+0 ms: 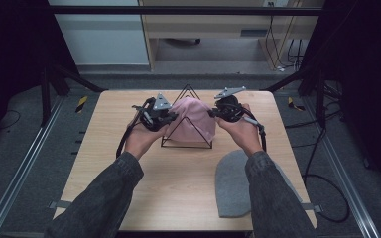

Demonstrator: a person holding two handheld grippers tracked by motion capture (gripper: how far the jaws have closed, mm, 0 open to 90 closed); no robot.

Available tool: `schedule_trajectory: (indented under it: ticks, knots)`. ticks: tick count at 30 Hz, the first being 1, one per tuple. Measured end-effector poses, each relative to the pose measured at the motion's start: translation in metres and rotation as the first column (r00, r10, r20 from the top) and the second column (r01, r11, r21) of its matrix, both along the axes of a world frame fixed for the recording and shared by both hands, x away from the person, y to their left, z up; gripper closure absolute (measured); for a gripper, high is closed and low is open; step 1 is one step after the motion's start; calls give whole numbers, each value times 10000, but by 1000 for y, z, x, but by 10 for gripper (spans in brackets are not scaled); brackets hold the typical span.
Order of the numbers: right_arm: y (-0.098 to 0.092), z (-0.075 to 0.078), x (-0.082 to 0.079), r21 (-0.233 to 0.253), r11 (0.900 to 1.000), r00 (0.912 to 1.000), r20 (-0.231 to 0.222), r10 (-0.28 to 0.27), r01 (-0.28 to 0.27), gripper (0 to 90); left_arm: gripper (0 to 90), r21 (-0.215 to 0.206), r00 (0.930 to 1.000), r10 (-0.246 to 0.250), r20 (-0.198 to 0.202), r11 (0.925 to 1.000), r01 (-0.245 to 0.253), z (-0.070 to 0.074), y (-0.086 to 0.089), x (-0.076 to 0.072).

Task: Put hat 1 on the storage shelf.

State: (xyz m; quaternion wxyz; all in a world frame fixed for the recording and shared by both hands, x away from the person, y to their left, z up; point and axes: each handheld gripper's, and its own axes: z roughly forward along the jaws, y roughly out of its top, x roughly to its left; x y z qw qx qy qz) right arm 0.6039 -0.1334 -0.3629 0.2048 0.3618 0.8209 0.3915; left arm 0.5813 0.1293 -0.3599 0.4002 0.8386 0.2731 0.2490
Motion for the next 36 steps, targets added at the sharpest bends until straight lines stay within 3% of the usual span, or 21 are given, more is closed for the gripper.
schedule_trajectory:
  ticks: [4,8,12,14,16,18,20,23,28,31,33,36]
  knots:
    - [-5,-6,-1,-70,9999,9999,-79,-83,82,856,879,68,9995,272,187,9996,-274,4,10,-4]
    - [-8,-17,-4,-185,9998,9996,-264,-93,88,856,880,617,9996,239,174,9978,-250,0,15,-9]
    - [-8,-23,-8,-41,10000,9995,-295,-73,72,810,857,366,9999,141,-27,9992,-139,-4,12,-14]
    - [-8,-23,-10,-141,9997,9994,-278,-211,207,691,760,167,9995,288,-129,9995,-286,-6,12,-16]
    - [-14,-18,-16,-104,9987,9987,-103,-496,494,548,657,-90,9990,436,29,9990,-435,-6,18,-21]
    - [-17,-17,-19,-73,9983,9983,57,-582,582,513,624,-324,9979,640,77,9974,-637,-6,25,-28]
    - [-28,-13,-29,-109,9973,9973,152,-723,725,448,500,-285,9960,896,55,9956,-895,-6,39,-39]
    - [-36,-12,-36,-124,9967,9967,138,-794,796,405,423,-322,9947,1024,-121,9942,-1027,-10,51,-47]
    - [-62,-22,-46,-208,9932,9931,-227,-1154,1149,302,258,-114,9873,1456,-631,9891,-1466,-32,83,-67]
    - [-77,-31,-50,-278,9915,9901,-564,-1283,1269,269,181,270,9813,1690,-919,9856,-1672,-52,101,-79]
    - [-87,-39,-52,-265,9909,9875,-833,-1335,1317,245,150,153,9767,1850,-1089,9827,-1844,-65,113,-89]
    - [-101,-53,-53,-220,9883,9803,-1258,-1523,1507,293,113,272,9685,2078,-1375,9782,-2060,-82,130,-100]
